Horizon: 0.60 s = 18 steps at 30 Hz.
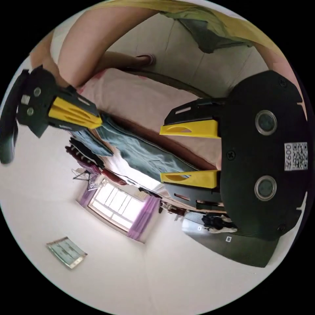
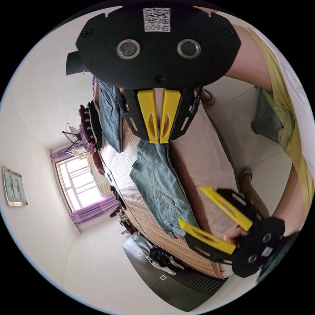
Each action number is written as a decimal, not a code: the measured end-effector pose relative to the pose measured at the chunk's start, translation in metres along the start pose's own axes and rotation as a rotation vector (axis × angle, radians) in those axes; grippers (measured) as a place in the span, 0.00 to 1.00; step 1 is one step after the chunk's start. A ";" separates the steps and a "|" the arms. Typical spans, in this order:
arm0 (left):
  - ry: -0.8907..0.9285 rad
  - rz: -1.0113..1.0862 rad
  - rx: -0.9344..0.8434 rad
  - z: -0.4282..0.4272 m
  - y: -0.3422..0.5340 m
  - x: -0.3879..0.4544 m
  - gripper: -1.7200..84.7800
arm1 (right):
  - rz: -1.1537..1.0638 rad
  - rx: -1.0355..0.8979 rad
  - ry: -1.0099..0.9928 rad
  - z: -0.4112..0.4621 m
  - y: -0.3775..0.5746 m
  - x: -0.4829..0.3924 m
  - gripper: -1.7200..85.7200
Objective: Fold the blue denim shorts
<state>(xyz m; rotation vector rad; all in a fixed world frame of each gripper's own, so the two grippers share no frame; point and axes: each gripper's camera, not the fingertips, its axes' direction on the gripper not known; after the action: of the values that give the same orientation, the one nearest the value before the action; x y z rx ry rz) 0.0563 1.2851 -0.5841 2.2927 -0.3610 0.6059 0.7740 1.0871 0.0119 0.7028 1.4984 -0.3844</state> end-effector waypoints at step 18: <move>-0.008 0.152 0.085 0.094 -0.041 -0.032 0.05 | 0.033 0.065 0.066 0.044 0.079 -0.001 0.15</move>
<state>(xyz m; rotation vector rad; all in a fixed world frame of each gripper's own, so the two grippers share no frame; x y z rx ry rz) 0.0763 1.2493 -0.6832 2.3636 -0.5263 0.6997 0.8576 1.1181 0.0248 0.7976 1.5403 -0.3891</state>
